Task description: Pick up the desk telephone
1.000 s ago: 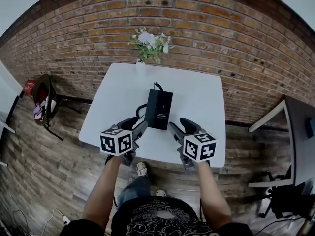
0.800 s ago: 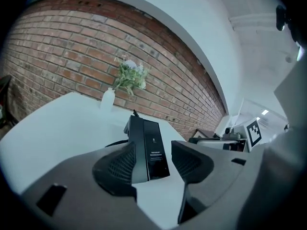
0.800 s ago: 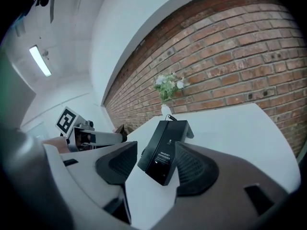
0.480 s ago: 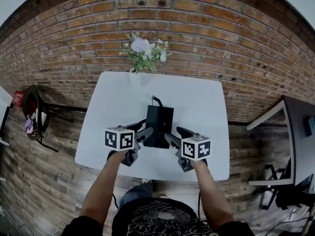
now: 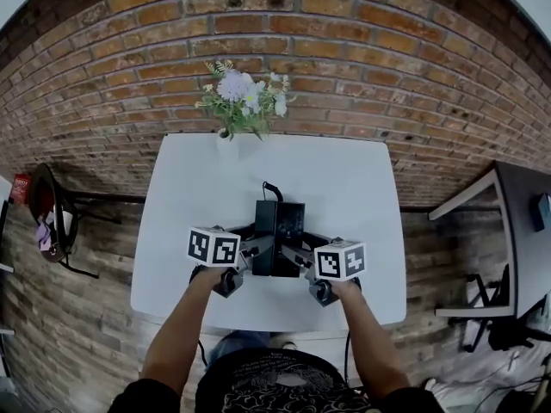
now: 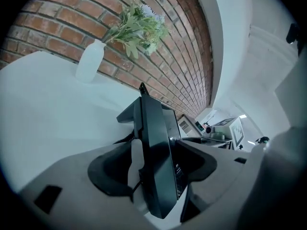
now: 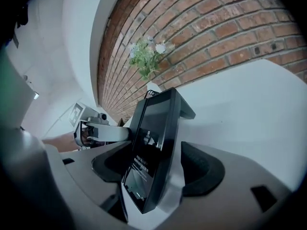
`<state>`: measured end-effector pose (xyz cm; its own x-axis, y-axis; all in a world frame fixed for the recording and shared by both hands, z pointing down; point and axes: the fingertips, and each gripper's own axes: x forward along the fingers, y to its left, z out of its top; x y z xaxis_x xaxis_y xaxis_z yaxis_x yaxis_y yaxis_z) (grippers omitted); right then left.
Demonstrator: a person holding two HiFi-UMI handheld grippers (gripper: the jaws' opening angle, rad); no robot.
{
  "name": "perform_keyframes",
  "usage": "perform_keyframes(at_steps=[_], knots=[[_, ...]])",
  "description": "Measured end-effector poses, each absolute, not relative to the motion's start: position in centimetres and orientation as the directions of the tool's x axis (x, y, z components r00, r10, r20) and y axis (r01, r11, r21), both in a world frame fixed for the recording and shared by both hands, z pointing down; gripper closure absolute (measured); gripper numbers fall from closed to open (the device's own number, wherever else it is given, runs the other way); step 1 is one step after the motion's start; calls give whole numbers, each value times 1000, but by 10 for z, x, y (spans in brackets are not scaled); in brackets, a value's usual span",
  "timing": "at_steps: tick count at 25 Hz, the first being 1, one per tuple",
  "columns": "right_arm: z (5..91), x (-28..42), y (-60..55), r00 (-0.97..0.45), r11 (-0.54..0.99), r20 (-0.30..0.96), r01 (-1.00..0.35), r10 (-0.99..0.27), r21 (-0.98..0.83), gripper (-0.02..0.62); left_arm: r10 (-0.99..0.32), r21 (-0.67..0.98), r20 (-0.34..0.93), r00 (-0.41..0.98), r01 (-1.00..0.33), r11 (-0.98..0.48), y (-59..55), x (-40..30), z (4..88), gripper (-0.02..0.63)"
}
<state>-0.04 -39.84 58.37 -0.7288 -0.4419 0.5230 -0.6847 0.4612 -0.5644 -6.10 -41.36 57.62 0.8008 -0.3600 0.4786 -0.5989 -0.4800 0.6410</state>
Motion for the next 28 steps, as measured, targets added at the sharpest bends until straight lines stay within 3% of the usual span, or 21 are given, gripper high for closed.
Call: perform_keyframes(at_steps=[9,13,28], knots=[[597,-9,-401,-748,450,528,-664,-403,-597,306,-277,672,483,831,-554,-491,-416,-54,588,336],[596,-11,-402,-760,447,512,-649,-399,-615,312,-256,709,446,858,-513,-484,-414,-49,585,397],[574,-5,-404,-752,436,472,-654,-459,-618,333,-362,684,402,841,-539,-493,-416,-45,561,410]])
